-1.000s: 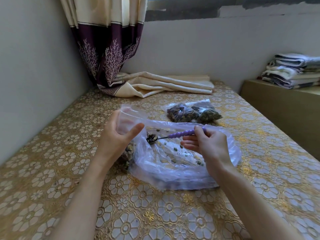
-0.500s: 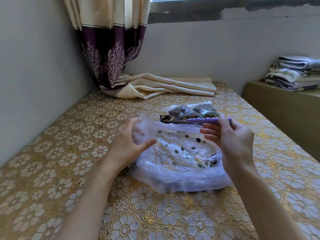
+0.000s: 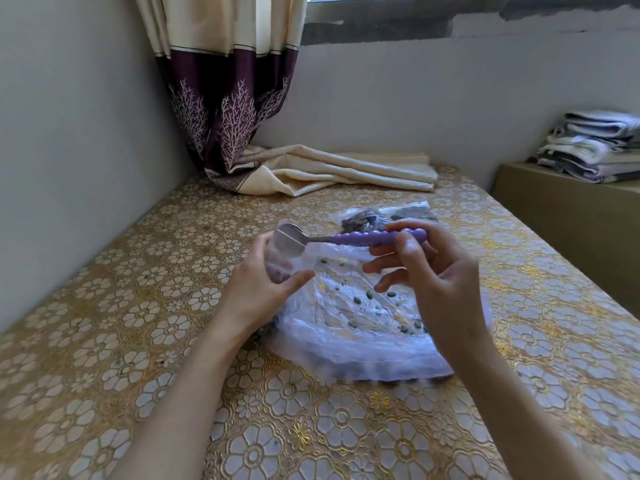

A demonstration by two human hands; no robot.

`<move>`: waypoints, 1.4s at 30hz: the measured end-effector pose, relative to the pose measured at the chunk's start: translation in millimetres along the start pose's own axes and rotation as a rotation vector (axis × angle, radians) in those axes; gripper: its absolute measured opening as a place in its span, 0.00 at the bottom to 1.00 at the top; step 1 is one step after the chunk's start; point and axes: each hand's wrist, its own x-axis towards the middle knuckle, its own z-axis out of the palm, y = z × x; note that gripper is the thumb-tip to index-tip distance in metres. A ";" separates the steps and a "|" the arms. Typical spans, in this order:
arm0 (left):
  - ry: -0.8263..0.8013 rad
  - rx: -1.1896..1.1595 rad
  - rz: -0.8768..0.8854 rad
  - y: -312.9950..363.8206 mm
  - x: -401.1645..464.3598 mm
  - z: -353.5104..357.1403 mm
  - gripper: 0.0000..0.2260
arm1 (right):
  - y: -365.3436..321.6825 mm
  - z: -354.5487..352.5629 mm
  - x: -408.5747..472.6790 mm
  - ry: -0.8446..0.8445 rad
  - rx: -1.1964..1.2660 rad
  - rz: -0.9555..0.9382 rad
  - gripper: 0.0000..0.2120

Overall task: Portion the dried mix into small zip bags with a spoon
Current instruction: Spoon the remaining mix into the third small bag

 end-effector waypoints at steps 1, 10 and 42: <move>0.005 -0.007 -0.002 0.4 0.4 -0.1 0.40 | -0.4 0.0 0.0 -0.004 0.004 -0.001 0.08; 0.179 -0.019 -0.062 -6.5 3.2 -10.3 0.21 | 11.4 -8.5 4.4 0.294 -0.021 0.058 0.08; 0.321 -0.126 -0.109 -12.3 4.3 -17.1 0.19 | 39.1 29.9 2.4 0.061 -0.405 0.072 0.12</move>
